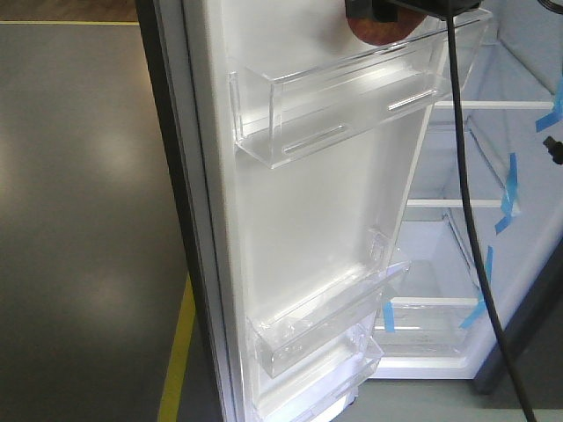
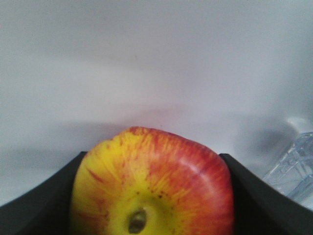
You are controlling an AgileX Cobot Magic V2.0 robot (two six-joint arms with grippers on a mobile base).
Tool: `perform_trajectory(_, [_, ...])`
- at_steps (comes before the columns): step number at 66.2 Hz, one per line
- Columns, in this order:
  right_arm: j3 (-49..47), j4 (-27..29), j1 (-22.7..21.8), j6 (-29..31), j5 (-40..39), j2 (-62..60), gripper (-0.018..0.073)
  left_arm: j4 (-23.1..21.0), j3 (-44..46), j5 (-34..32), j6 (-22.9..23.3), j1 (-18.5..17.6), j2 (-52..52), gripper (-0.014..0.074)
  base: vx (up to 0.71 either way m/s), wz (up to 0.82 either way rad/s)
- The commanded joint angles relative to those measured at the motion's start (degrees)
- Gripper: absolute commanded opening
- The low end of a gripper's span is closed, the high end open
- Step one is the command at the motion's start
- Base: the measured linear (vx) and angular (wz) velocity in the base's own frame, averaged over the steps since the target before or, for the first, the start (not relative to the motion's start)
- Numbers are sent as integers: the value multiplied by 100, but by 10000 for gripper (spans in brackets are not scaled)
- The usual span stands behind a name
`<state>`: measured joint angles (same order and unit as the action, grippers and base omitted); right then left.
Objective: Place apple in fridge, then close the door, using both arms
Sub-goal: 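Move the right gripper with the apple over the top clear door shelf, then lower the apple into the shelf and open the right gripper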
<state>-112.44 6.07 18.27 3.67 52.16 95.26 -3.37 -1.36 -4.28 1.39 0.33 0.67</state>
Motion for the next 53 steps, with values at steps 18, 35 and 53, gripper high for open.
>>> perform_trajectory(18, [-183,26,-27,37,-419,-178,617,-3,-165,-418,60,-31,82,-6,0,0])
perform_trajectory(35, [-183,26,-27,37,-234,-246,673,-3,-165,-418,60,-31,82,-6,0,0])
perform_trajectory(53, [-183,25,-27,58,283,-831,640,-3,-165,-418,60,-31,82,-6,0,0])
